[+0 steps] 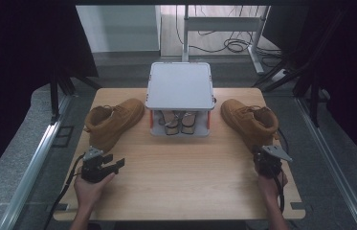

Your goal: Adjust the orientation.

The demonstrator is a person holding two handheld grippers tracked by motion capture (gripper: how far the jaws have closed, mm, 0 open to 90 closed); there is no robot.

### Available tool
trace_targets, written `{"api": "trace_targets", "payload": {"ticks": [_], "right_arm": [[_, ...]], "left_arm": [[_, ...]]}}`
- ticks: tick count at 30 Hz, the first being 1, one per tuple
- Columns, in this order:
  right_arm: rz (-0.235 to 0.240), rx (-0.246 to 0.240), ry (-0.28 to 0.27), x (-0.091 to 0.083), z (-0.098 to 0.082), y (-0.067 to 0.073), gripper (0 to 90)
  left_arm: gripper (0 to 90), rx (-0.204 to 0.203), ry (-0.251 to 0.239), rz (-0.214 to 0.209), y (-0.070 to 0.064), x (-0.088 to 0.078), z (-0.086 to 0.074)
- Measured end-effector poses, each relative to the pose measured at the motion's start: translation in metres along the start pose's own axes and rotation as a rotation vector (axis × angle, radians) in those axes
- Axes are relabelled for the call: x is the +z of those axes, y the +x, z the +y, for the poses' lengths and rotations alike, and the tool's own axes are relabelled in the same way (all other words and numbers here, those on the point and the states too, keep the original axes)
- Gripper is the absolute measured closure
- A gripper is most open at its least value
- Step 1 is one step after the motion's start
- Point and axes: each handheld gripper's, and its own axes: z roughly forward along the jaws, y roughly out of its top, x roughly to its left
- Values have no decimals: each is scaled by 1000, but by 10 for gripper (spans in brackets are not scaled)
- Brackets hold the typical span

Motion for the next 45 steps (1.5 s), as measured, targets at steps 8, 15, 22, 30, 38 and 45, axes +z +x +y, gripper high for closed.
{"api": "trace_targets", "payload": {"ticks": [8, 15, 22, 30, 38, 45], "right_arm": [[149, -57, -10, -18, 5, 12, 744], [240, -62, -68, -37, 34, 18, 590], [272, -88, -102, -49, 69, 14, 493], [272, -130, -84, -47, 97, 12, 475], [274, -125, -90, -41, 113, 5, 475], [247, -102, -88, -32, 130, -14, 475]], "left_arm": [[420, 12, -41, -7, 2, -14, 11], [419, 31, -90, -29, -3, -33, 27], [419, 27, -136, -33, 9, -60, 49], [418, 17, -171, 19, 30, -87, 80], [420, -2, -132, 55, 51, -73, 101], [421, -35, -105, 61, 66, -58, 116]]}}
